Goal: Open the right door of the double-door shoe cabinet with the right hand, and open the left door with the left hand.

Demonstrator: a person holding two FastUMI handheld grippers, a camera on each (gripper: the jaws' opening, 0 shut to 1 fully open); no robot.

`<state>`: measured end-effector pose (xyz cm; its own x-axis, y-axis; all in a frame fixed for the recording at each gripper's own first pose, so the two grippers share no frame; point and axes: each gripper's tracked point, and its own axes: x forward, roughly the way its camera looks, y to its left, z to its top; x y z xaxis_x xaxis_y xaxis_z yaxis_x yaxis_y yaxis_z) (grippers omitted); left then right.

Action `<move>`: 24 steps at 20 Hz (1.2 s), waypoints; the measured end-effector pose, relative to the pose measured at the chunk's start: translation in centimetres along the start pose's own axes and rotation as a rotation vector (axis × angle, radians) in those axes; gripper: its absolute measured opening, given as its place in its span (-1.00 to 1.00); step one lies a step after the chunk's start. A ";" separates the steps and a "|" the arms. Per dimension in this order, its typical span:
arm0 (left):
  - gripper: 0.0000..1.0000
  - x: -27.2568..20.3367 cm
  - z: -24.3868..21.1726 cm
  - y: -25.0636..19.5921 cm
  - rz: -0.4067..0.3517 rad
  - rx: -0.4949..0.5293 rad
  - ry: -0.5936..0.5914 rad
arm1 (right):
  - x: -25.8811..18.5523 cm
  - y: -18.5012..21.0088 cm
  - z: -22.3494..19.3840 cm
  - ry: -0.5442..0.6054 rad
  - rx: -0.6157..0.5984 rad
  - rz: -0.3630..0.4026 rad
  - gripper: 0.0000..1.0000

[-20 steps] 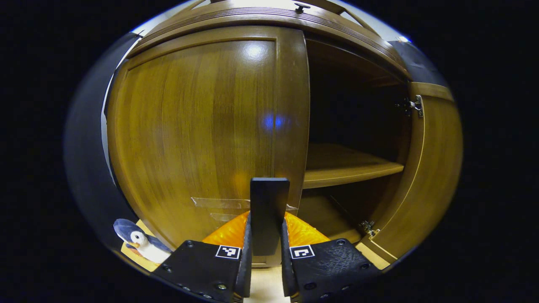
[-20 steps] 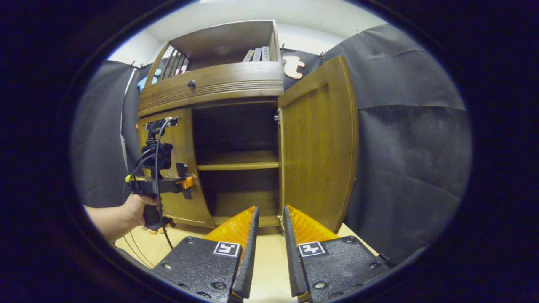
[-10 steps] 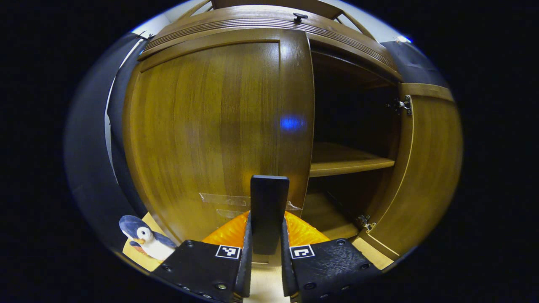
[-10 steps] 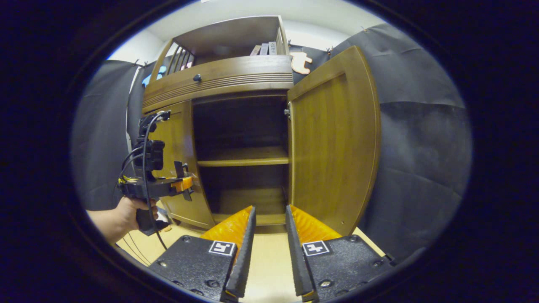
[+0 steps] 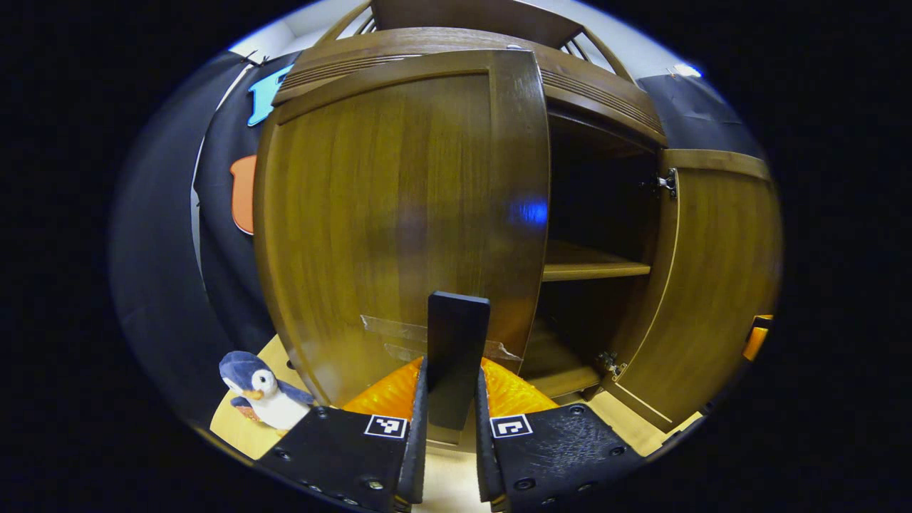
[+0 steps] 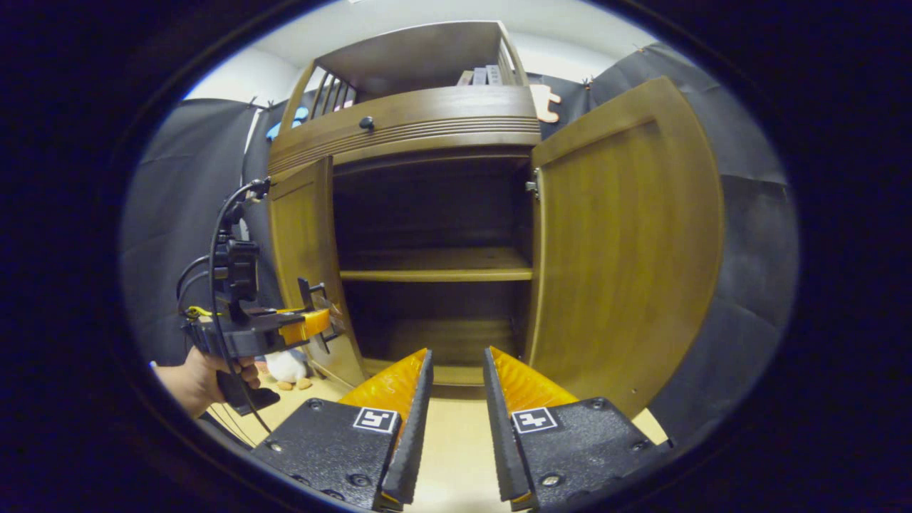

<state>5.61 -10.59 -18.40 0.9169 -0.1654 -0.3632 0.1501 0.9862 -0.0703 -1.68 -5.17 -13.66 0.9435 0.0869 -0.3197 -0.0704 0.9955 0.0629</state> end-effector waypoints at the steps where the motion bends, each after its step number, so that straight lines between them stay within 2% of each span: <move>1: -0.43 -0.6 -0.1 0.2 0.005 -0.001 -0.001 | 0.4 0.5 0.0 0.002 -0.003 0.019 -0.10; 4: -0.43 -2.4 -0.5 1.2 0.034 0.010 0.001 | 1.2 2.2 0.0 0.014 -0.018 0.072 -0.05; 7: -0.43 -4.3 -0.9 2.4 0.062 -0.011 0.004 | 1.8 3.7 0.3 0.012 -0.032 0.120 -0.10; 8: -0.44 -5.0 -0.9 2.8 0.072 -0.020 0.005 | 2.0 4.3 0.3 0.014 -0.038 0.135 -0.05; 9: -0.52 -5.5 -1.2 3.3 0.081 -0.025 0.011 | 2.0 4.7 0.1 0.017 -0.044 0.148 -0.06; 10: -0.44 -6.1 -1.3 3.7 0.090 -0.024 0.014 | 2.2 5.0 0.1 0.022 -0.047 0.162 -0.06; 14: -0.44 -7.9 -1.6 5.5 0.140 -0.024 0.025 | 3.0 6.4 0.0 0.029 -0.060 0.181 -0.03; 15: -0.44 -8.4 -1.6 6.0 0.156 -0.025 0.023 | 3.2 6.6 0.1 0.030 -0.062 0.183 0.07; 16: -0.44 -8.7 -1.7 6.4 0.171 -0.024 0.024 | 3.3 6.6 0.2 0.029 -0.061 0.181 0.08; 18: -0.44 -9.5 -1.9 7.2 0.196 -0.015 0.025 | 3.7 6.7 0.1 0.032 -0.056 0.174 0.01; 20: -0.44 -10.0 -1.8 7.8 0.214 -0.013 0.026 | 3.9 6.9 -0.1 0.042 -0.051 0.175 0.29; 21: -0.44 -10.4 -1.8 8.4 0.224 -0.021 0.029 | 4.1 7.1 -0.2 0.046 -0.050 0.177 0.20; 23: -0.44 -11.1 -2.0 9.5 0.250 -0.036 0.033 | 4.3 7.3 -0.4 0.049 -0.052 0.174 0.35; 24: -0.44 -11.6 -2.0 10.0 0.260 -0.042 0.034 | 4.5 7.4 -0.4 0.051 -0.052 0.172 0.31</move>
<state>-4.24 1.14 -16.78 0.9095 0.0926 -0.4052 -0.1050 0.9944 -0.0084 1.88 2.61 -14.99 0.8986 0.2561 -0.3562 -0.2469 0.9664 0.0719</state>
